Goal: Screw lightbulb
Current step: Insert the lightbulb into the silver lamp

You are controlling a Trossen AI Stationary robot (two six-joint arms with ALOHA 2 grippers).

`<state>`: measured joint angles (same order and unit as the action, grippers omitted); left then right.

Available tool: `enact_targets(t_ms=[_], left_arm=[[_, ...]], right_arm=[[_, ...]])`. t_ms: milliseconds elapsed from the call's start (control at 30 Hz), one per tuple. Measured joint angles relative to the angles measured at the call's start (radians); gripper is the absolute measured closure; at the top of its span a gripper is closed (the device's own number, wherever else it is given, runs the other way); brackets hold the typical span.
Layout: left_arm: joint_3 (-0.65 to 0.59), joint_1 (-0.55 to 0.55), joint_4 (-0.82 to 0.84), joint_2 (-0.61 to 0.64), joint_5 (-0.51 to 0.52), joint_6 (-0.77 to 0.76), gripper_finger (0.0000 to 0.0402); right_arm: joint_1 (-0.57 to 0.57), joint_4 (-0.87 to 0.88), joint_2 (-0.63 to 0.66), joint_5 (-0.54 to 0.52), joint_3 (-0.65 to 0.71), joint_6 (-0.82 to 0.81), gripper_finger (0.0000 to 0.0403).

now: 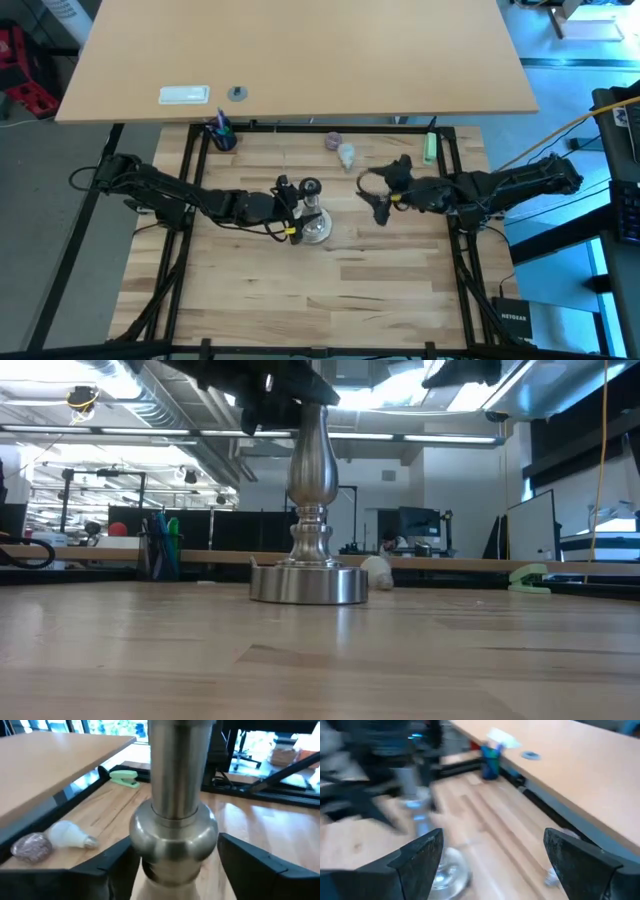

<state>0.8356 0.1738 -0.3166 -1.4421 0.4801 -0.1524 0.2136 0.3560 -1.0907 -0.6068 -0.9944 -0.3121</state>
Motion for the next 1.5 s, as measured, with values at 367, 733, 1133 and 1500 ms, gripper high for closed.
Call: enact_targets(t_ms=[367,733,1133,1500], left_arm=[[0.016,0.002,0.261,0.108,-0.006,-0.072,0.0085],[0.015,0.003,0.393,0.117,-0.006,-0.177,0.0089],[0.015,0.010,0.379,0.117,-0.005,-0.189,0.0089],[0.015,0.010,0.383,0.117,-0.005,-0.193,0.0089]], right_arm=[[-0.378,0.072,-0.176,0.261,0.000,-0.150,0.0059],[-0.563,-0.023,-0.545,0.377,0.000,-0.155,0.0059],[-0.590,-0.201,-0.723,0.336,0.000,-0.155,0.0079],[-0.588,-0.238,-0.793,0.328,0.000,-0.113,0.0266]])
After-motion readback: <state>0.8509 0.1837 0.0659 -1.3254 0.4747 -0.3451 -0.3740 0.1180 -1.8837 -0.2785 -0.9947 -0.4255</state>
